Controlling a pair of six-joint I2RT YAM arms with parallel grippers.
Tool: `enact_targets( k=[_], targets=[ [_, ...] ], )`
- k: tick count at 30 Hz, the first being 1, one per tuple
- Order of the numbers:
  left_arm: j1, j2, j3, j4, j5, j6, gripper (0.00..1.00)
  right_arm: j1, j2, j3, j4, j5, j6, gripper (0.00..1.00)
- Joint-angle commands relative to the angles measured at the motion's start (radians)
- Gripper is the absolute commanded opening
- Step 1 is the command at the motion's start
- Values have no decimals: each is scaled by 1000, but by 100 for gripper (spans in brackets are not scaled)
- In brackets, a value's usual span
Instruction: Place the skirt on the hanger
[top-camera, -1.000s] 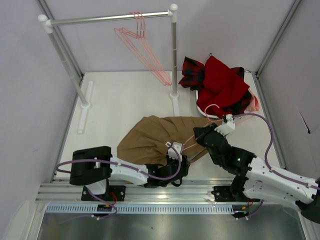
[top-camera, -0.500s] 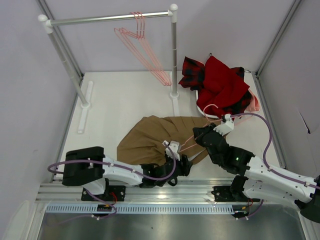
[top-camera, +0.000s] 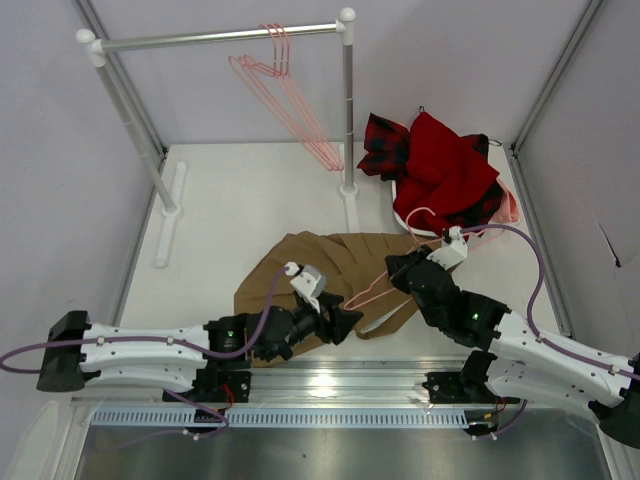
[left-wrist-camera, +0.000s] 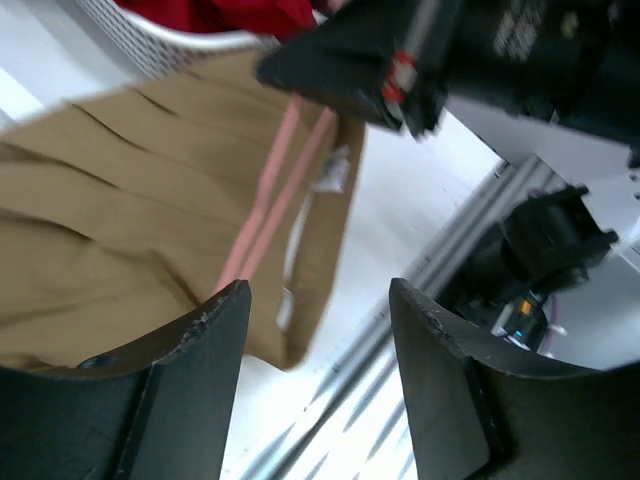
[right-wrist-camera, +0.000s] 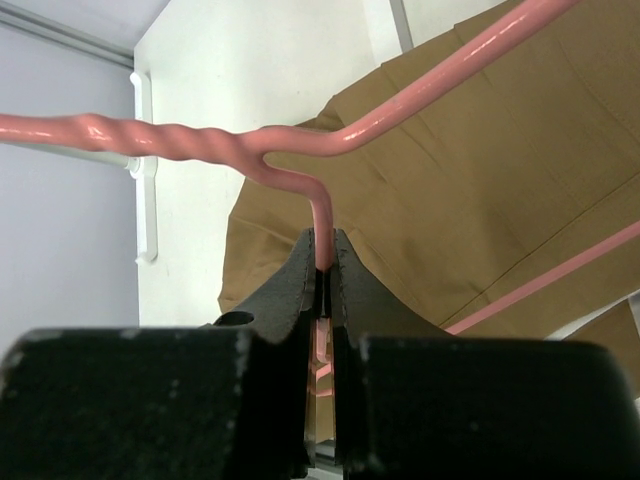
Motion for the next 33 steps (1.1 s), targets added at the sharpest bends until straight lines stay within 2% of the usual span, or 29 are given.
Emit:
enact_targets(
  k=[1,2,5,9,13,24,31,33],
  targets=[
    [90,-55,-25,-29,109,167,63,-3,-20,19,21,7,13,0],
    [139,-49,-22,-7,164,181,63,-2,-21,16,22,-2,13,0],
    [192,21,9,36,260,252,60,1,-35,10,29,-10,4,0],
    [197,187,95,53,340,331,58,4,-55,10,19,-5,-1,0],
    [203,302,177,67,352,373,56,4,-63,9,7,-1,1,0],
    [275,334,205,178,424,378,53,6,-63,6,7,-10,2,0],
    [287,446,313,130,459,382,44,7,-50,6,13,-10,-2,0],
    [292,466,342,113,463,379,38,4,-47,6,9,-8,4,0]
  ],
)
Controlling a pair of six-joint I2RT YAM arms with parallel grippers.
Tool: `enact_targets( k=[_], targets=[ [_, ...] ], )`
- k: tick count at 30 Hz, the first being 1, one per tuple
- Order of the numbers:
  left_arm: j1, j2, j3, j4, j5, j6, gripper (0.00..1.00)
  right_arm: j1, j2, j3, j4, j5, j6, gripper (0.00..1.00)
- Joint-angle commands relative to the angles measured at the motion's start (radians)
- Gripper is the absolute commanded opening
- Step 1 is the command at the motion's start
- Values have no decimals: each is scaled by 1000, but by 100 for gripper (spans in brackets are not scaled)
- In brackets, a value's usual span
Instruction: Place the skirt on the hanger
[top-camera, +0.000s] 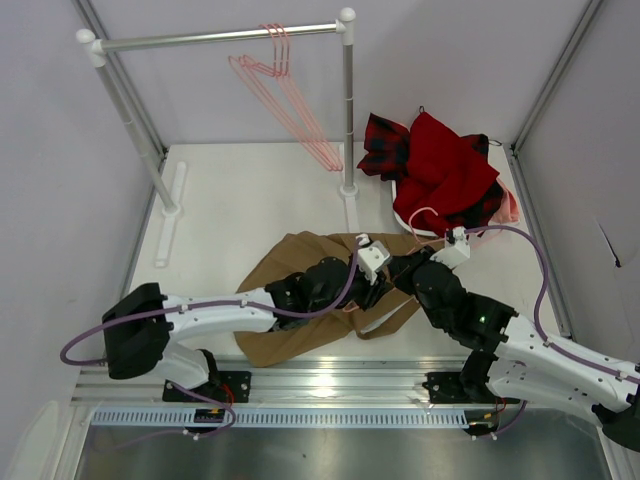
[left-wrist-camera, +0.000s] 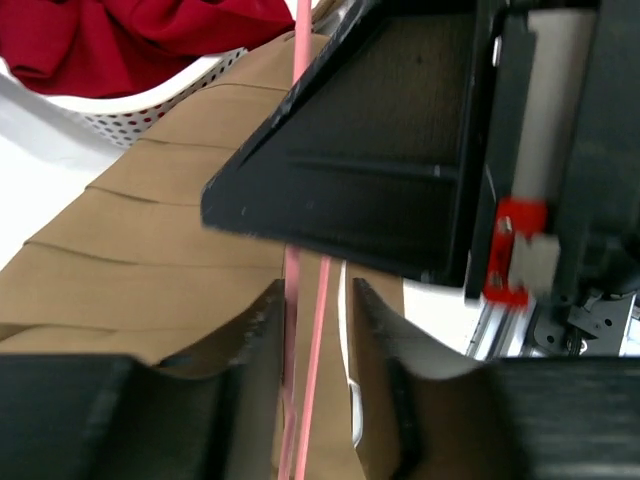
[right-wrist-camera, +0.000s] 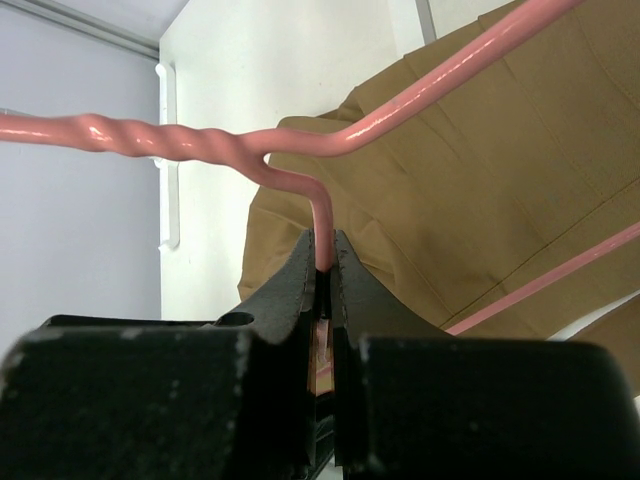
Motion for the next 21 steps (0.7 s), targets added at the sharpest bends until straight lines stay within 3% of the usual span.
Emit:
enact_targets(
  k=[1,5,8,13,15,19,21],
  targets=[
    [19,27,66,6,32,16,35,3,0,6,18,32,2,0],
    [37,36,72,4,69,13,12,3,-1,7,22,32,-1,0],
    [46,27,60,13,84,9,3,3,-1,7,18,30,-6,0],
    [59,15,37,47,94,-15,0,3,-3,11,-25,17,4,1],
    [59,18,30,55,94,-24,0,5,-11,17,-54,-6,7,11],
    [63,19,9,79,94,-24,0,3,-57,29,-169,-60,13,47],
    [68,22,6,85,94,-21,0,3,-99,27,-201,-85,31,56]
  ],
)
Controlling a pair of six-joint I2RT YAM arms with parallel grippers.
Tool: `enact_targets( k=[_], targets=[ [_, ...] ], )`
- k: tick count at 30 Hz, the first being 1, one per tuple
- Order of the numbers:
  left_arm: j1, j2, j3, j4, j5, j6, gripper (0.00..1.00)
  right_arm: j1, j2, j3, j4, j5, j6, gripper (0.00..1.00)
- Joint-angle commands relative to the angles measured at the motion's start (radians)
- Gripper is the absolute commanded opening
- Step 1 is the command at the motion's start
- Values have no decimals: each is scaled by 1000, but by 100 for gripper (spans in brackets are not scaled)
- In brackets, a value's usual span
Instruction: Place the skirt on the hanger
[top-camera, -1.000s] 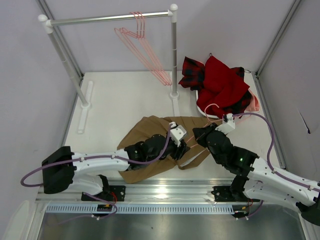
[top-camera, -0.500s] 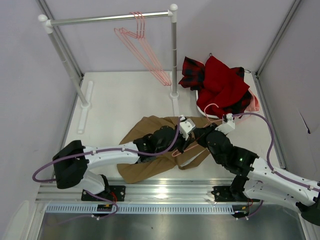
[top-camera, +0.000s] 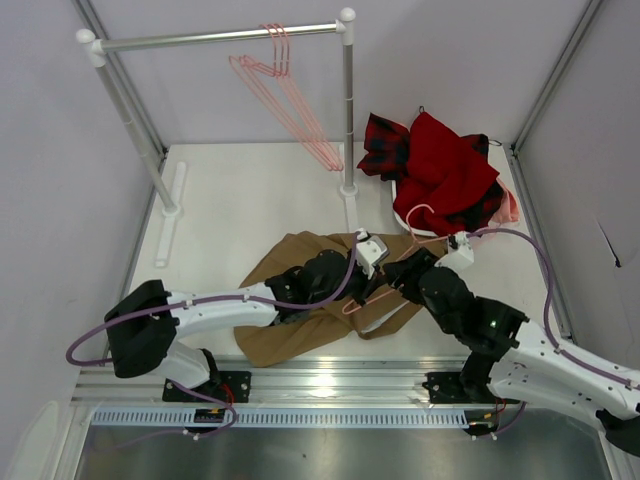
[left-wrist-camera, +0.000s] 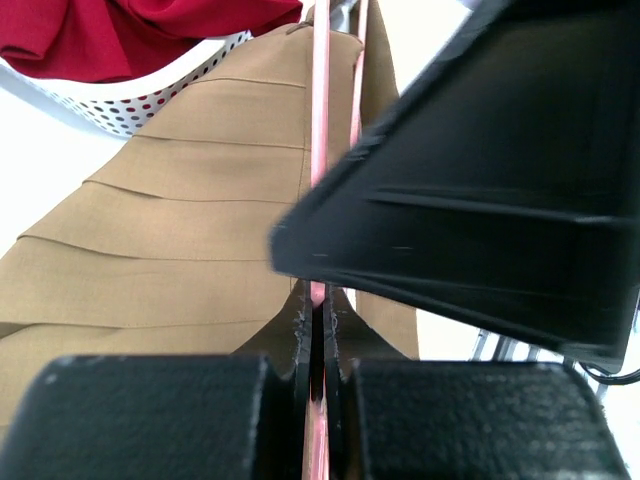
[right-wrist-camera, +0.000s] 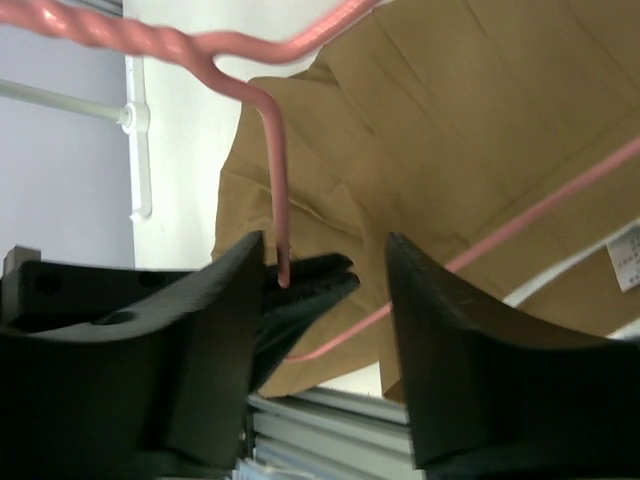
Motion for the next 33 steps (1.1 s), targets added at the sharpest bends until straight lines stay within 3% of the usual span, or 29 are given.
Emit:
enact_targets(
  k=[1,8,17,21,26,33],
  targets=[
    [13,-9,-8,97,10,-15,0,5,-71,25,-114,-39,20,61],
    [23,-4,-19,119,50,-15,0,12,-157,27,-203,-79,8,66],
    [27,28,16,85,61,-30,0,60,-273,-163,-65,-292,-317,54],
    [27,24,13,93,67,-42,0,78,-238,-222,-24,-288,-366,46],
    [27,24,19,80,67,-39,0,80,-193,-311,139,-357,-399,45],
    [27,10,22,73,70,-32,0,80,-71,-328,142,-306,-354,41]
  ],
)
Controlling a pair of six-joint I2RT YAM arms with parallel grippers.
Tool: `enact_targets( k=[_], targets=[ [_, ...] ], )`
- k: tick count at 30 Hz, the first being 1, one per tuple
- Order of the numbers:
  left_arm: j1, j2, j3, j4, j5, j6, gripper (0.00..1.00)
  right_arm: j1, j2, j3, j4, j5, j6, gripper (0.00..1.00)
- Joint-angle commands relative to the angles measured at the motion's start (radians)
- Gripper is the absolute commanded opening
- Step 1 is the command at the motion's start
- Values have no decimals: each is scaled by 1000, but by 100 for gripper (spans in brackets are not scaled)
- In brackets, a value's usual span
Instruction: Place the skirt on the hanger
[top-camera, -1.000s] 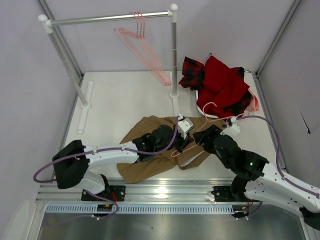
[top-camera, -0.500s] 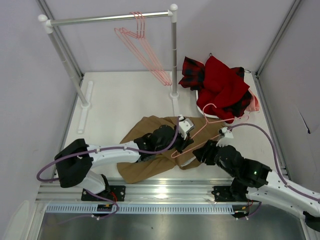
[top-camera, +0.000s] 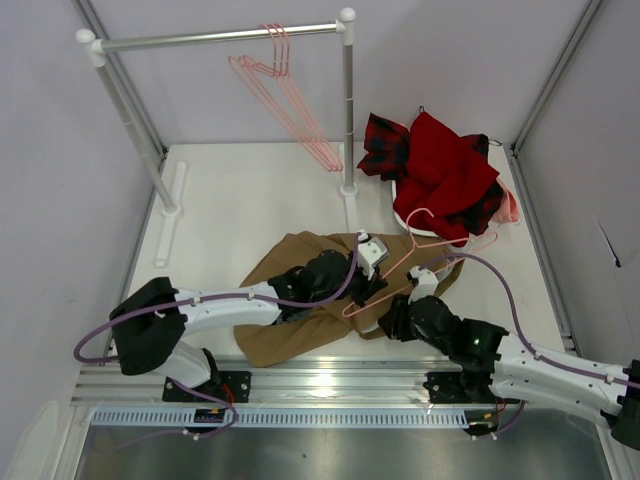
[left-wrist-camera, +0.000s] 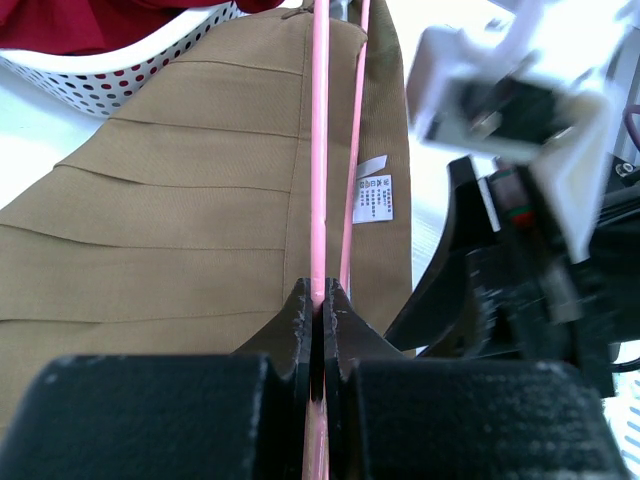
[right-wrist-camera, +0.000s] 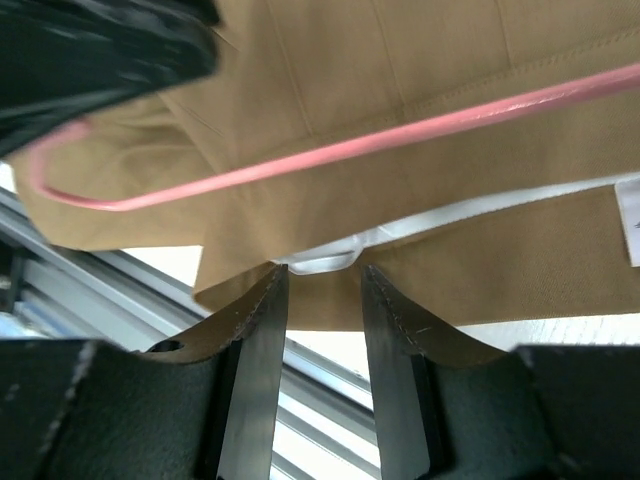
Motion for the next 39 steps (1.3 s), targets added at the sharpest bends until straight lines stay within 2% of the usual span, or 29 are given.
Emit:
enact_targets(
  k=[1,7,19,26,33,39],
  targets=[
    [9,-24,46,39,20,-6,0,5,50,-5,55,19,7,41],
    [9,-27,49,39,28,-2,0,4,57,-26,58,36,24,41],
    [7,-27,51,33,28,7,0,5,139,-63,209,-13,24,40],
    [9,-28,51,33,15,0,0,4,188,-63,246,-8,18,29],
    [14,-16,94,-10,26,-69,1,7,141,-34,248,-41,26,0],
    [14,-2,88,2,18,-109,0,62,14,-32,228,-9,16,0]
  ],
)
